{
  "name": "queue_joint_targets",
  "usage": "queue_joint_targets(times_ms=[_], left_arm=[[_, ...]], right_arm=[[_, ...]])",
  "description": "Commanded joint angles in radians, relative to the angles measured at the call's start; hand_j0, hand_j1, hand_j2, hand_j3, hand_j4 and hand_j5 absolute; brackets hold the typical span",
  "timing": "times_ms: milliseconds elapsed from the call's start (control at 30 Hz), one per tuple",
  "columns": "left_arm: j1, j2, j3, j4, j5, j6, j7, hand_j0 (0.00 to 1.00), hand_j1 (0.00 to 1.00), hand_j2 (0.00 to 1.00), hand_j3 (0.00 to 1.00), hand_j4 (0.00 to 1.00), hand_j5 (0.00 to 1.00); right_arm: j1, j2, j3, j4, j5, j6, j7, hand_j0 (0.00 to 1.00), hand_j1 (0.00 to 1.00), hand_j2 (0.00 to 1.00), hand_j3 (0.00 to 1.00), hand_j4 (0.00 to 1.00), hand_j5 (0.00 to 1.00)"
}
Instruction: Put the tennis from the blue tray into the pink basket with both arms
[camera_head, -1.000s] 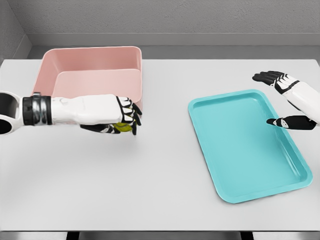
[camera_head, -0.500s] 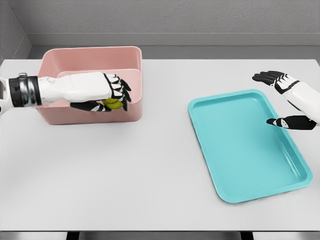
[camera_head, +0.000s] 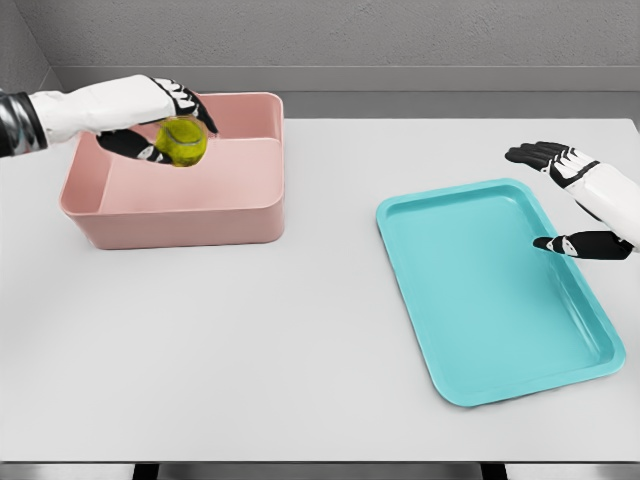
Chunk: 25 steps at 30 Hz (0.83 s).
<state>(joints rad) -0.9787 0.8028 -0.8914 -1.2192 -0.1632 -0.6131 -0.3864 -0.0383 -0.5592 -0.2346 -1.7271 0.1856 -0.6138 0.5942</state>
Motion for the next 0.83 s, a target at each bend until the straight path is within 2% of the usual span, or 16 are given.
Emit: queue_joint_targets(times_ms=[0,167,567,767,800], left_arm=[[0.000,-0.010,0.014,0.029,0.008,0.002,0.003,1.00,1.00,1.00,1.00,1.00,1.00],[0.006,0.004,0.019,-0.005,0.010,0.002,0.003,1.00,1.00,1.00,1.00,1.00,1.00],[0.057,0.090,0.028,0.001,0.007,0.002,0.001,1.00,1.00,1.00,1.00,1.00,1.00],[0.061,0.147,0.055,0.001,0.007,0.002,0.000,1.00,1.00,1.00,1.00,1.00,1.00],[0.077,0.147,0.057,0.000,0.007,0.002,0.000,1.00,1.00,1.00,1.00,1.00,1.00]], right_arm=[[0.000,-0.001,0.000,0.000,-0.008,0.003,-0.001,1.00,1.00,1.00,1.00,1.00,1.00],[0.000,-0.001,0.000,0.001,-0.008,0.003,-0.001,1.00,1.00,1.00,1.00,1.00,1.00],[0.002,-0.001,-0.002,0.003,-0.008,0.003,-0.002,1.00,1.00,1.00,1.00,1.00,1.00],[0.002,-0.001,0.000,0.007,-0.008,0.003,-0.001,1.00,1.00,1.00,1.00,1.00,1.00],[0.002,-0.001,0.000,0.007,-0.008,0.003,-0.002,1.00,1.00,1.00,1.00,1.00,1.00]])
